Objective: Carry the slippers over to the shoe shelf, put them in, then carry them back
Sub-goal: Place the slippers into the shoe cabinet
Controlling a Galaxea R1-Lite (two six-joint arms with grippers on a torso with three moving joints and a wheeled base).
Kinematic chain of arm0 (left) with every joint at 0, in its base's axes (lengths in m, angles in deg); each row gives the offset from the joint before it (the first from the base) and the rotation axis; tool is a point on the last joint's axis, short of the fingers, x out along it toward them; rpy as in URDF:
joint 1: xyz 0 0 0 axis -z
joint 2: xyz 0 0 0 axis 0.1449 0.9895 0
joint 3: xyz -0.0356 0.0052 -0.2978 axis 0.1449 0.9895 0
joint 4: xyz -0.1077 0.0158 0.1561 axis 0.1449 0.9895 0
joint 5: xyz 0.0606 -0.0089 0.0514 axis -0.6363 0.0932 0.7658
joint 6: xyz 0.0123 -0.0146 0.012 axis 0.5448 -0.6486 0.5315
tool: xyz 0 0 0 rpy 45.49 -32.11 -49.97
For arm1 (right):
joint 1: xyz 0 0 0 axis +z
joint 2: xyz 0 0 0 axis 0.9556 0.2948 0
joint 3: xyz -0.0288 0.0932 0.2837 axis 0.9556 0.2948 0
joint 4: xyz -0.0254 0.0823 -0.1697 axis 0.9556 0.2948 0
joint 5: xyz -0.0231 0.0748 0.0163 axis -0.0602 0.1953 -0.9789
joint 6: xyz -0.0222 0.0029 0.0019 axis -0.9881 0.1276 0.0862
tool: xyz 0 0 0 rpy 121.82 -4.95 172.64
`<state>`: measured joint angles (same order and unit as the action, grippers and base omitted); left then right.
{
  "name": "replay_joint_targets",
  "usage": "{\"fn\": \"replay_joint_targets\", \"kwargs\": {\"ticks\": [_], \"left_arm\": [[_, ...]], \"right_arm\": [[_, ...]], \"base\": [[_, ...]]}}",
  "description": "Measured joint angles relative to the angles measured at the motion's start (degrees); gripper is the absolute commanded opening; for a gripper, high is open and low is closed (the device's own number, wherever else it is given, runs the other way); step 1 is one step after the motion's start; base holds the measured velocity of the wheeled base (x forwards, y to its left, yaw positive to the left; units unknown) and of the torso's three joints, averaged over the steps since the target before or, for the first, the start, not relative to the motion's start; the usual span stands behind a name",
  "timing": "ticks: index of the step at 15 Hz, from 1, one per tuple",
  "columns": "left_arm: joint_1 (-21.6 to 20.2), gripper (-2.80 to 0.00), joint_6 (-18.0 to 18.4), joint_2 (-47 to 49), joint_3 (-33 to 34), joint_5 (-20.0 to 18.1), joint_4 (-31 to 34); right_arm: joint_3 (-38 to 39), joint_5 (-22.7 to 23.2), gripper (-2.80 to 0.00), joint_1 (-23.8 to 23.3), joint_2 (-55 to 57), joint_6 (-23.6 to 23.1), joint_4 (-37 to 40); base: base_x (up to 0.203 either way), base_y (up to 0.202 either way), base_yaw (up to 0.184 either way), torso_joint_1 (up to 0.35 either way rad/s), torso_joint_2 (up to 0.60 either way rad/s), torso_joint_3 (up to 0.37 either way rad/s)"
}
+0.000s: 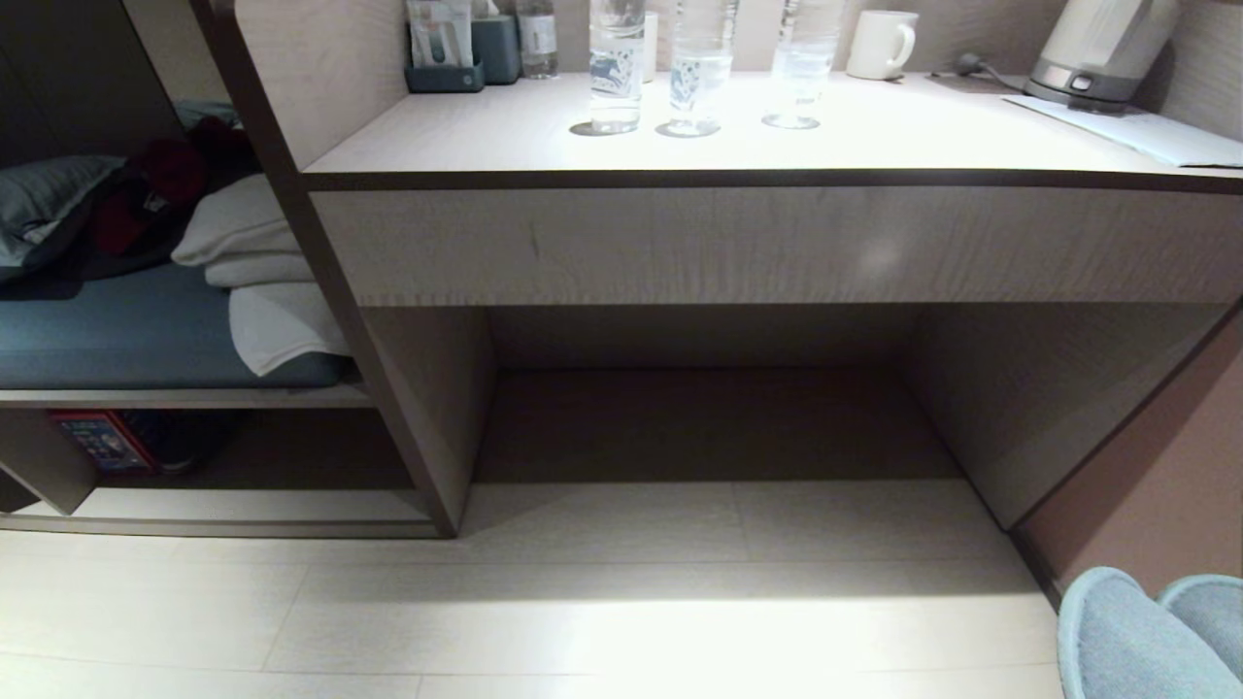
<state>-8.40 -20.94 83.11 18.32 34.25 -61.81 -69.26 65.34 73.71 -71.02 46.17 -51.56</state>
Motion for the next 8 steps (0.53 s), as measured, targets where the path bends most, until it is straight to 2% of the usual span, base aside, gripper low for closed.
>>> {"fn": "replay_joint_targets", "kwargs": {"ticks": [2, 8], "left_arm": [[0.00, -2.80, 0.02, 0.00, 0.00, 0.00, 0.00], [0.00, -2.80, 0.00, 0.00, 0.00, 0.00, 0.00]], "right_arm": [[0.00, -0.03, -2.80, 0.02, 0.00, 0.00, 0.02], [0.00, -0.01, -2.80, 0.02, 0.00, 0.01, -0.02]], "base": [[0.000, 0.000, 0.000, 0.004, 0.00, 0.133], [0.000, 0.000, 0.000, 0.000, 0.00, 0.020]]}}
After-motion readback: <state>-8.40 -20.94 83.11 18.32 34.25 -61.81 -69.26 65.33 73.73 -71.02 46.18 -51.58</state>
